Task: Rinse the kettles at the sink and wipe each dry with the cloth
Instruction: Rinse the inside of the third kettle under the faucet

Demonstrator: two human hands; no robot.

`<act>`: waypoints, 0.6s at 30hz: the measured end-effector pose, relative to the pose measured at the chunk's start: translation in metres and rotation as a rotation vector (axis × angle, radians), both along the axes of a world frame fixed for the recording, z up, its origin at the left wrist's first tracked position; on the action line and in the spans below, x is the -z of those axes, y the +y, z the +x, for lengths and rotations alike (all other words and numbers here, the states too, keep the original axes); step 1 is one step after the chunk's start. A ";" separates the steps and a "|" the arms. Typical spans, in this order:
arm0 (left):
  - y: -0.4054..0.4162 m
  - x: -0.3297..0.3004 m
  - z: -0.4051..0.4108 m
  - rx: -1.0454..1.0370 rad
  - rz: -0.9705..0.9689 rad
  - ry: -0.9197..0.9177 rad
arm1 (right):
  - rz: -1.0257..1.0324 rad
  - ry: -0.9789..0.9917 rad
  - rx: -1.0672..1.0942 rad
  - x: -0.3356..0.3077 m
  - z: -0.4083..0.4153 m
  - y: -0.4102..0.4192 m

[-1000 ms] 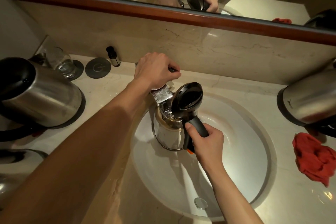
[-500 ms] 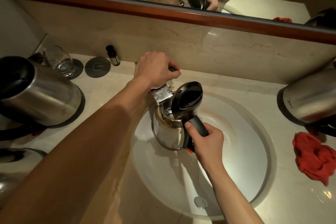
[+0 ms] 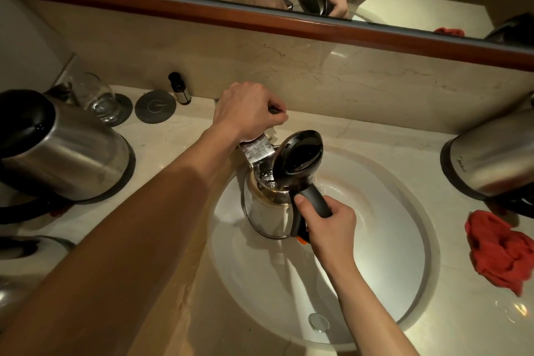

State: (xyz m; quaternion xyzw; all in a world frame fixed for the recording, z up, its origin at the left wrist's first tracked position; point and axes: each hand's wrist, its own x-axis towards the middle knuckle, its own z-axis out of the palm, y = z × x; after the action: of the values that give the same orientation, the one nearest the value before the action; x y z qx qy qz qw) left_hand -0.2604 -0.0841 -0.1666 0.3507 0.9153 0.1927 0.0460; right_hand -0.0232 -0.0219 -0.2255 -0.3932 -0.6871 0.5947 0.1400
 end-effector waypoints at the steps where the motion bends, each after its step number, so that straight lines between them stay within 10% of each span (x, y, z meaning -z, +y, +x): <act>1: 0.000 0.000 0.000 -0.002 -0.001 -0.002 | 0.004 -0.005 0.000 0.000 0.000 0.000; 18: 0.000 -0.001 0.001 -0.015 -0.002 -0.009 | 0.029 -0.003 -0.011 -0.003 0.001 0.000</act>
State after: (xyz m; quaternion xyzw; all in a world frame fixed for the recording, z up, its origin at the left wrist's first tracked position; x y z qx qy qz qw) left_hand -0.2597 -0.0842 -0.1661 0.3427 0.9179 0.1939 0.0492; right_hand -0.0220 -0.0216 -0.2229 -0.3882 -0.6980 0.5849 0.1412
